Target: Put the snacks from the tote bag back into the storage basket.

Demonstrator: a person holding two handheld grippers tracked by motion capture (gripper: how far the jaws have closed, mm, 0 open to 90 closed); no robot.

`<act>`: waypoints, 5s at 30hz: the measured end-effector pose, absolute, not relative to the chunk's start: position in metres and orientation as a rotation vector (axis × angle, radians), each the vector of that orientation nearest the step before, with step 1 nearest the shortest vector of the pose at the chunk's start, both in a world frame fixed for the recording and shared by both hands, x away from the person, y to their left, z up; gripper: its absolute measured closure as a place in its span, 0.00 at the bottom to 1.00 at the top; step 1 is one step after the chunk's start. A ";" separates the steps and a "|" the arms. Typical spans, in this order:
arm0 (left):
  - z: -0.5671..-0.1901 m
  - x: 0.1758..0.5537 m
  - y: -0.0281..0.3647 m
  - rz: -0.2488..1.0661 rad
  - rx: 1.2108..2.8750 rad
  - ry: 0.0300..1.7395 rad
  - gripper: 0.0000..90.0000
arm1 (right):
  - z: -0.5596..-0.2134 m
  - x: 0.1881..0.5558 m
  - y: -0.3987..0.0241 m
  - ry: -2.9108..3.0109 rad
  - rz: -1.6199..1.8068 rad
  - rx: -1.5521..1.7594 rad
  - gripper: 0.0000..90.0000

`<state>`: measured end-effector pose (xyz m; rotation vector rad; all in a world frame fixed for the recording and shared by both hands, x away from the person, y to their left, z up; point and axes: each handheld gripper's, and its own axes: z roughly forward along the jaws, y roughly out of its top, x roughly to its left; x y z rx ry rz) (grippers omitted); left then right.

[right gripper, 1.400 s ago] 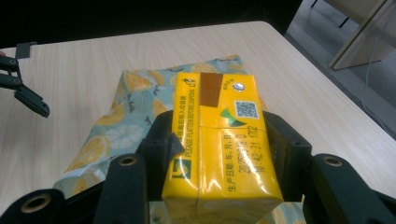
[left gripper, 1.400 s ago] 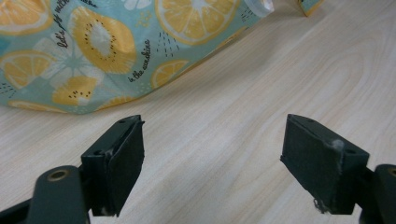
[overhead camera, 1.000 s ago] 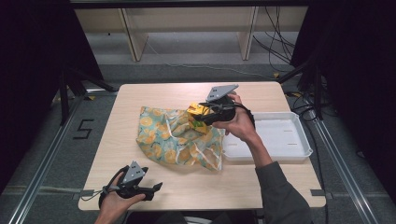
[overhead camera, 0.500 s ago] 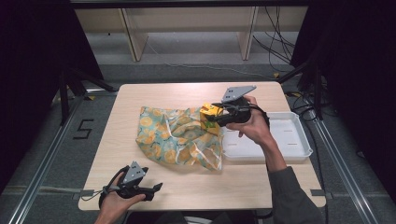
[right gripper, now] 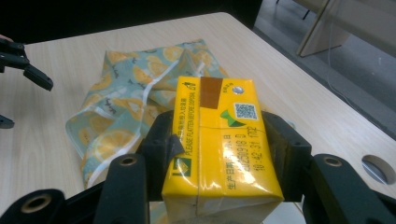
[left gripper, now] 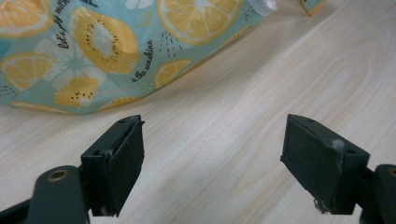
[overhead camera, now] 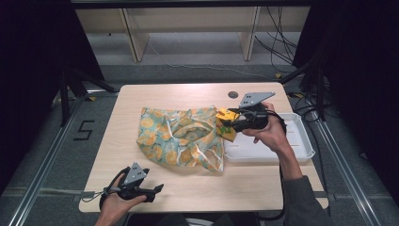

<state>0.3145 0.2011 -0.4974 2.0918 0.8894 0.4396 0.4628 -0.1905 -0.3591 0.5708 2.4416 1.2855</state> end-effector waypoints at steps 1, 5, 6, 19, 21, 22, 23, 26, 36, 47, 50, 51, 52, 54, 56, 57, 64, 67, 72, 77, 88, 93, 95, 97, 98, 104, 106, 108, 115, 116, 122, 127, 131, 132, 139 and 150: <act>-0.497 0.315 0.201 0.440 2.091 0.888 0.23 | -0.360 0.462 -0.193 2.433 1.282 0.579 0.57; -0.497 0.314 0.201 0.441 2.094 0.887 0.23 | -0.363 0.459 -0.201 2.442 1.275 0.611 0.57; -0.497 0.314 0.201 0.442 2.092 0.888 0.23 | -0.365 0.459 -0.202 2.424 1.281 0.602 0.57; -0.497 0.314 0.201 0.451 2.086 0.888 0.23 | -0.373 0.458 -0.220 2.455 1.263 0.583 0.57; -0.497 0.314 0.201 0.450 2.088 0.890 0.23 | -0.377 0.456 -0.220 2.446 1.266 0.619 0.57; -0.497 0.315 0.202 0.445 2.092 0.886 0.23 | -0.378 0.458 -0.221 2.445 1.262 0.594 0.57; -0.496 0.314 0.202 0.441 2.097 0.888 0.23 | -0.380 0.457 -0.221 2.458 1.256 0.606 0.57; -0.497 0.314 0.202 0.430 2.080 0.908 0.23 | -0.384 0.458 -0.223 2.458 1.246 0.616 0.57; -0.497 0.314 0.202 0.426 2.081 0.909 0.23 | -0.403 0.464 -0.225 2.485 1.223 0.626 0.57; -0.497 0.313 0.201 0.427 2.059 0.912 0.21 | -0.416 0.467 -0.226 2.520 1.207 0.630 0.57; -0.496 0.313 0.201 0.426 2.070 0.907 0.21 | -0.417 0.464 -0.227 2.555 1.200 0.649 0.57; -0.497 0.313 0.201 0.426 2.065 0.910 0.21 | -0.419 0.465 -0.227 2.532 1.209 0.646 0.57; -0.496 0.314 0.202 0.435 2.083 0.905 0.21 | -0.420 0.465 -0.227 2.538 1.200 0.655 0.57; -0.496 0.313 0.201 0.432 2.073 0.911 0.21 | -0.421 0.465 -0.227 2.553 1.186 0.631 0.57; -0.496 0.313 0.202 0.421 2.073 0.907 0.21 | -0.423 0.465 -0.227 2.548 1.198 0.649 0.57; -0.495 0.313 0.202 0.431 2.081 0.891 0.21 | -0.424 0.466 -0.227 2.549 1.195 0.644 0.57; -0.496 0.314 0.201 0.441 2.082 0.880 0.21 | -0.428 0.466 -0.229 2.557 1.189 0.627 0.57; -0.496 0.313 0.201 0.444 2.079 0.882 0.21 | -0.431 0.466 -0.228 2.573 1.186 0.627 0.57; -0.495 0.314 0.202 0.443 2.087 0.878 0.21 | -0.432 0.465 -0.227 2.589 1.177 0.611 0.57; -0.496 0.314 0.201 0.442 2.084 0.876 0.21 | -0.433 0.465 -0.229 2.588 1.194 0.598 0.57; -0.496 0.313 0.201 0.430 2.086 0.887 0.21 | -0.431 0.461 -0.231 2.625 1.121 0.613 0.56; -0.496 0.313 0.201 0.430 2.085 0.888 0.21 | -0.430 0.459 -0.232 2.644 1.086 0.598 0.55; -0.496 0.313 0.201 0.430 2.089 0.888 0.21 | -0.430 0.459 -0.233 2.636 1.096 0.584 0.55; -0.496 0.313 0.201 0.424 2.098 0.887 0.21 | -0.429 0.460 -0.235 2.639 1.098 0.554 0.55; -0.496 0.314 0.202 0.441 2.101 0.872 0.21 | -0.428 0.459 -0.235 2.637 1.094 0.558 0.54; -0.497 0.313 0.201 0.436 2.080 0.886 0.21 | -0.420 0.455 -0.233 2.634 1.089 0.631 0.46; -0.497 0.313 0.201 0.429 2.083 0.907 0.21 | -0.416 0.454 -0.234 2.619 1.074 0.631 0.44; -0.496 0.314 0.203 0.443 2.118 0.868 0.21 | -0.414 0.451 -0.234 2.612 1.043 0.660 0.42; -0.496 0.313 0.203 0.436 2.102 0.889 0.21 | -0.411 0.443 -0.236 2.616 0.942 0.713 0.41; -0.496 0.314 0.203 0.444 2.105 0.890 0.21 | -0.410 0.441 -0.236 2.616 0.945 0.722 0.41; -0.496 0.313 0.203 0.427 2.099 0.900 0.21 | -0.409 0.437 -0.242 2.615 0.924 0.713 0.43; -0.496 0.313 0.203 0.433 2.100 0.893 0.21 | -0.413 0.436 -0.242 2.623 0.899 0.760 0.45; -0.497 0.314 0.203 0.447 2.107 0.878 0.21 | -0.414 0.437 -0.242 2.627 0.889 0.752 0.49; -0.497 0.313 0.204 0.434 2.113 0.890 0.21 | -0.413 0.437 -0.243 2.632 0.893 0.742 0.51; -0.497 0.314 0.202 0.444 2.101 0.881 0.21 | -0.411 0.437 -0.243 2.626 0.900 0.695 0.57; -0.497 0.314 0.202 0.426 2.123 0.885 0.22 | -0.412 0.442 -0.247 2.664 0.917 0.556 0.57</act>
